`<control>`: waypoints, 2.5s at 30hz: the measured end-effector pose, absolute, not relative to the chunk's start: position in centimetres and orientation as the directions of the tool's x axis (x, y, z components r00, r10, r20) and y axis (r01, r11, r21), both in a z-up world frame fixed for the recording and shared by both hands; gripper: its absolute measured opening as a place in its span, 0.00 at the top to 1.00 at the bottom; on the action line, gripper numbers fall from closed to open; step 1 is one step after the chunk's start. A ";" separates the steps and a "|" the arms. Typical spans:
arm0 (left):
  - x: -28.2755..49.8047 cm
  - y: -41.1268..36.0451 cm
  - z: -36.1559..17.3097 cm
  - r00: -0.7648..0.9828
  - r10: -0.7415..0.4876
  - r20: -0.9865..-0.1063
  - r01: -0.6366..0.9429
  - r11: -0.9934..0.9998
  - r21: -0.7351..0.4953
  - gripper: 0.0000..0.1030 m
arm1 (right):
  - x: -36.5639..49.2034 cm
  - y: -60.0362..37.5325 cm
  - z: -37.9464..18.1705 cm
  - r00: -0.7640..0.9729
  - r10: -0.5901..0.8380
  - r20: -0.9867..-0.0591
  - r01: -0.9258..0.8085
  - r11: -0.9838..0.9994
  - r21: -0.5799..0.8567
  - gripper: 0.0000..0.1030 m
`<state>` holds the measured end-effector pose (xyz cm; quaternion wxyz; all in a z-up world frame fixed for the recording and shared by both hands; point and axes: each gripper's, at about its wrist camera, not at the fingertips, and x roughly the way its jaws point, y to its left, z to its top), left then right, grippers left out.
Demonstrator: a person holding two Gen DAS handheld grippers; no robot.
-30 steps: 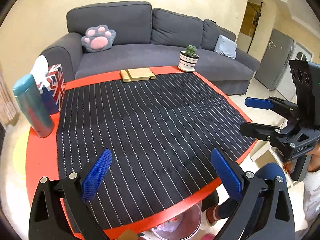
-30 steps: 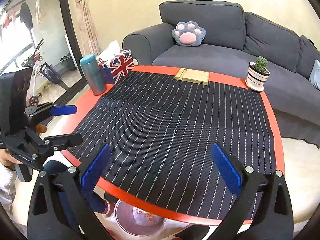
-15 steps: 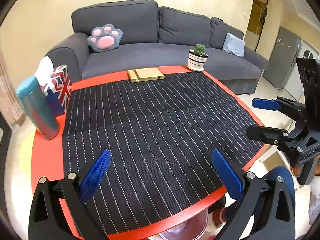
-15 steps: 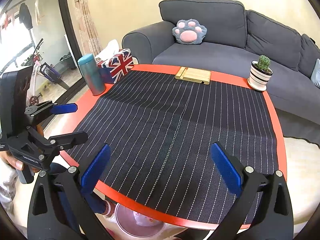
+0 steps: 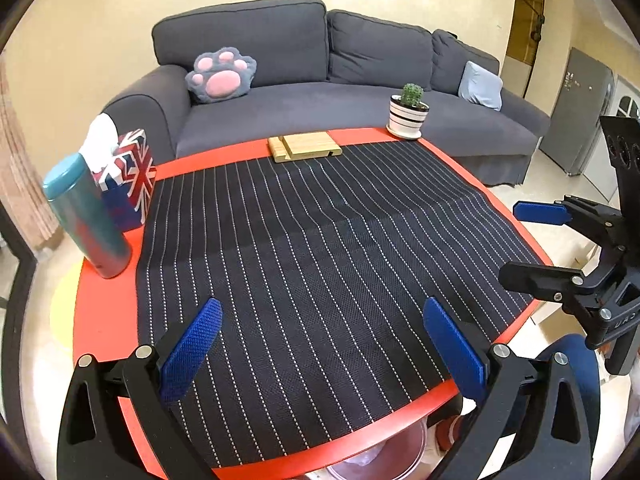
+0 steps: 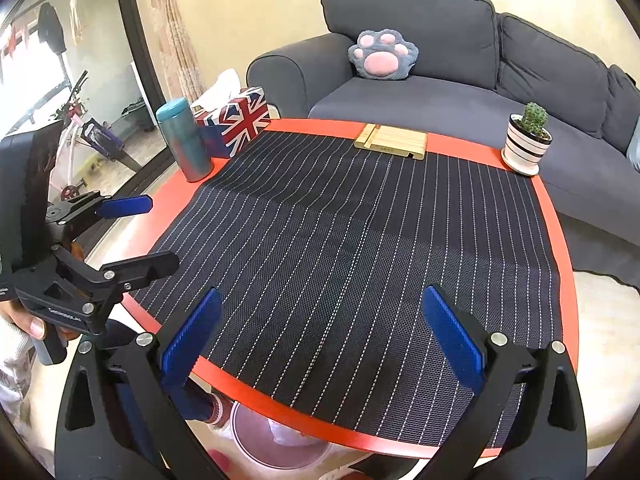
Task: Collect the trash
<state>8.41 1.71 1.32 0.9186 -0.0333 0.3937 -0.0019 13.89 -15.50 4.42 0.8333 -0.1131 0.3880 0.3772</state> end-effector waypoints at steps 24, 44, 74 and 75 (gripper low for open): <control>8.7 1.4 1.1 0.688 -0.037 -0.725 -0.023 0.997 -0.072 0.06 | 14.0 -15.6 4.3 0.416 0.538 -0.733 -0.713 0.693 0.104 0.04; 8.8 1.1 1.1 0.687 -0.042 -0.726 -0.019 0.997 -0.076 0.06 | 13.8 -15.8 3.9 0.413 0.536 -0.737 -0.712 0.695 0.106 0.04; 9.1 0.8 0.9 0.680 -0.050 -0.731 -0.018 0.996 -0.085 0.06 | 13.6 -15.7 3.5 0.407 0.536 -0.739 -0.713 0.692 0.110 0.04; 9.1 0.8 0.9 0.682 -0.050 -0.730 -0.021 0.996 -0.088 0.06 | 13.5 -15.7 3.4 0.406 0.536 -0.740 -0.714 0.692 0.110 0.04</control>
